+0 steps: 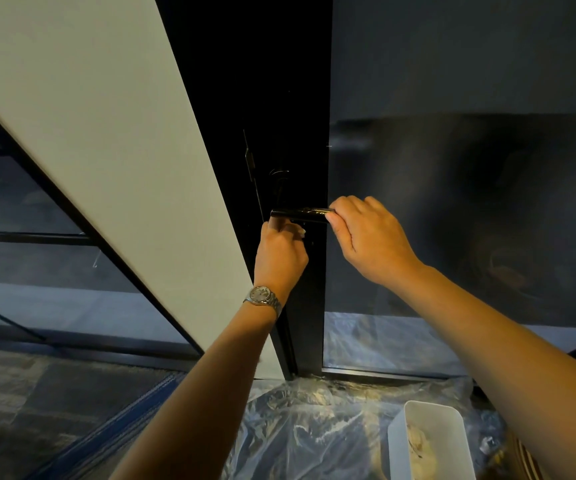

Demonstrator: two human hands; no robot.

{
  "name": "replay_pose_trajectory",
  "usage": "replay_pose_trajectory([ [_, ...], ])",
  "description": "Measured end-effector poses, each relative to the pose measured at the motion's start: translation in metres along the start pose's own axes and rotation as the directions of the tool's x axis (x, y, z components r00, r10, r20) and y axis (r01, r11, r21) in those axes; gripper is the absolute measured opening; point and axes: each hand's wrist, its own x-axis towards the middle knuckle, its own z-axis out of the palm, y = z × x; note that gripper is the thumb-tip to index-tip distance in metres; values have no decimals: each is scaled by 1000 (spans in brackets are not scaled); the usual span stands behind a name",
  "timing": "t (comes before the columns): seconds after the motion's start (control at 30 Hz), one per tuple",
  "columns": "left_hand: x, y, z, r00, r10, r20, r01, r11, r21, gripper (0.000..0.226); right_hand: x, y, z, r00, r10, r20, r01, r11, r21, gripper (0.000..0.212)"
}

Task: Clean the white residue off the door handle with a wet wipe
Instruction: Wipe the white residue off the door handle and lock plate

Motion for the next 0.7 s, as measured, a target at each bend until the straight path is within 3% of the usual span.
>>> replay_pose_trajectory([
  [0.07,-1,8,1,980,-187,-68,175,972,-154,15,0,0,1,1000,0,-5,0,1000,0,33],
  [0.13,-1,19,4,885,-448,-129,372,845,-385,15,0,0,1,1000,-2,-10,2,1000,-8,33],
  [0.17,-1,23,4,799,-592,-108,467,723,-509,16,0,-1,2,1000,-3,-13,3,1000,-11,33],
  [0.23,3,23,4,583,-809,73,577,349,-738,17,-1,-1,2,1000,-2,-16,2,1000,-17,32],
  [0.3,4,19,0,432,-832,349,544,-69,-836,17,-1,-2,2,1000,0,-15,0,1000,-24,31],
  [0.33,1,17,-1,413,-794,446,498,-213,-841,19,-1,-2,2,1000,2,-15,-2,1000,-27,31],
  [0.37,-3,15,-2,441,-768,464,486,-230,-843,18,-1,-2,2,1000,5,-15,-6,1000,-29,31],
  [0.43,-5,20,-6,496,-730,469,535,-168,-828,10,0,-2,2,1000,7,-14,-7,1000,-31,30],
  [0.53,-5,18,-6,574,-644,506,546,-160,-822,19,0,-1,3,1000,-2,-27,1,999,-36,32],
  [0.57,-3,18,-10,580,-646,497,549,-141,-824,22,-1,-2,3,999,-3,-32,2,999,-38,33],
  [0.63,0,12,-8,523,-678,517,561,-182,-807,20,-1,-3,3,999,2,-36,-3,999,-38,36],
  [0.67,0,15,-10,516,-689,509,624,-105,-774,16,-1,-3,2,999,4,-39,-6,999,-41,39],
  [0.7,1,13,-10,505,-685,526,650,-99,-753,12,-1,-4,2,999,6,-41,-8,999,-45,41],
])
